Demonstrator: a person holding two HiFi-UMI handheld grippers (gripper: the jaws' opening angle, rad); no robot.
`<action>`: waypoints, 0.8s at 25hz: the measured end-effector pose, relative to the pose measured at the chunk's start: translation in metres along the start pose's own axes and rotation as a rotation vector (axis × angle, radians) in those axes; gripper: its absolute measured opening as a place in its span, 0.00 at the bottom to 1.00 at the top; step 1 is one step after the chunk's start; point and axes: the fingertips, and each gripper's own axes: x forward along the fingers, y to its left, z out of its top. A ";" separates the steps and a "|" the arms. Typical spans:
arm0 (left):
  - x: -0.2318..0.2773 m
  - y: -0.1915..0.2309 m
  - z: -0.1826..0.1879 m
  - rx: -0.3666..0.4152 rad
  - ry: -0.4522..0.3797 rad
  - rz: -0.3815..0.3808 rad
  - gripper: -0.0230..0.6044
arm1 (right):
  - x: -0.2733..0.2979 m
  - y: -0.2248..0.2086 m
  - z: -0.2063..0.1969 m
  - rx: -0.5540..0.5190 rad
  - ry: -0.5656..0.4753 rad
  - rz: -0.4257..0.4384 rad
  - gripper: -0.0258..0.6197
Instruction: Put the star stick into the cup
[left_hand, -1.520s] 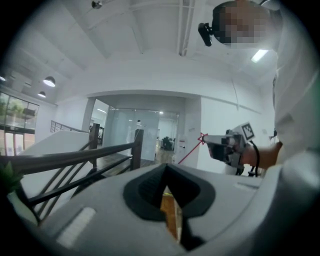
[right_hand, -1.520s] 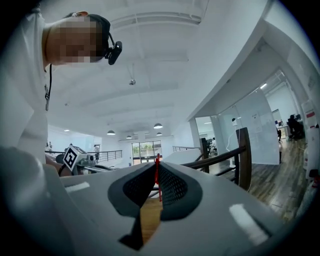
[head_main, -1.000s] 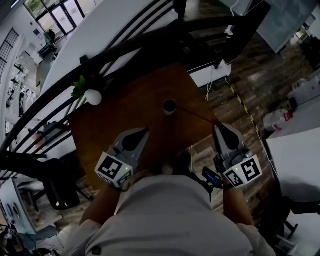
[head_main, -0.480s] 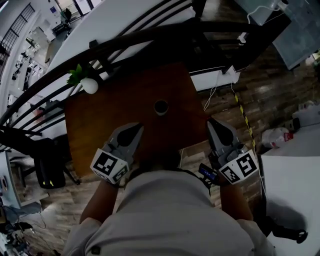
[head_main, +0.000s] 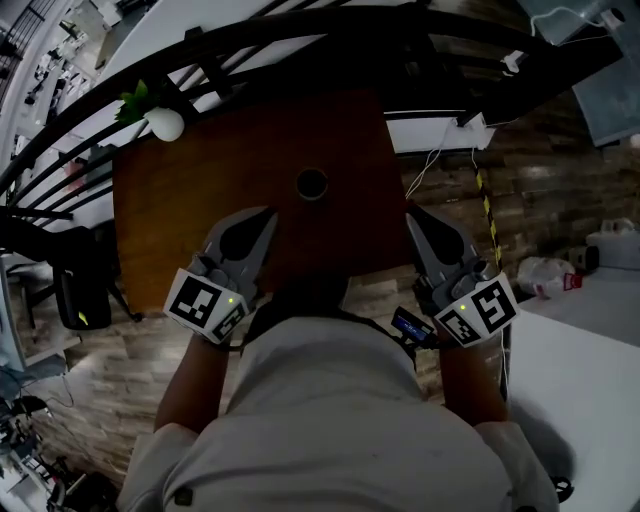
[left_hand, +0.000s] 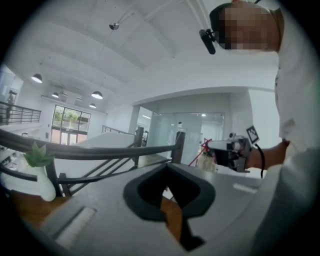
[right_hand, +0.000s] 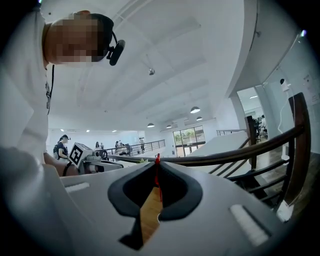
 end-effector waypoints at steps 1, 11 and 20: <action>0.003 0.005 -0.003 -0.007 0.005 0.003 0.04 | 0.005 -0.005 -0.004 0.008 0.011 0.001 0.08; 0.037 0.062 -0.034 -0.090 0.056 -0.001 0.04 | 0.064 -0.034 -0.038 0.041 0.088 -0.001 0.08; 0.064 0.096 -0.070 -0.126 0.116 -0.046 0.04 | 0.100 -0.055 -0.074 0.076 0.130 -0.032 0.08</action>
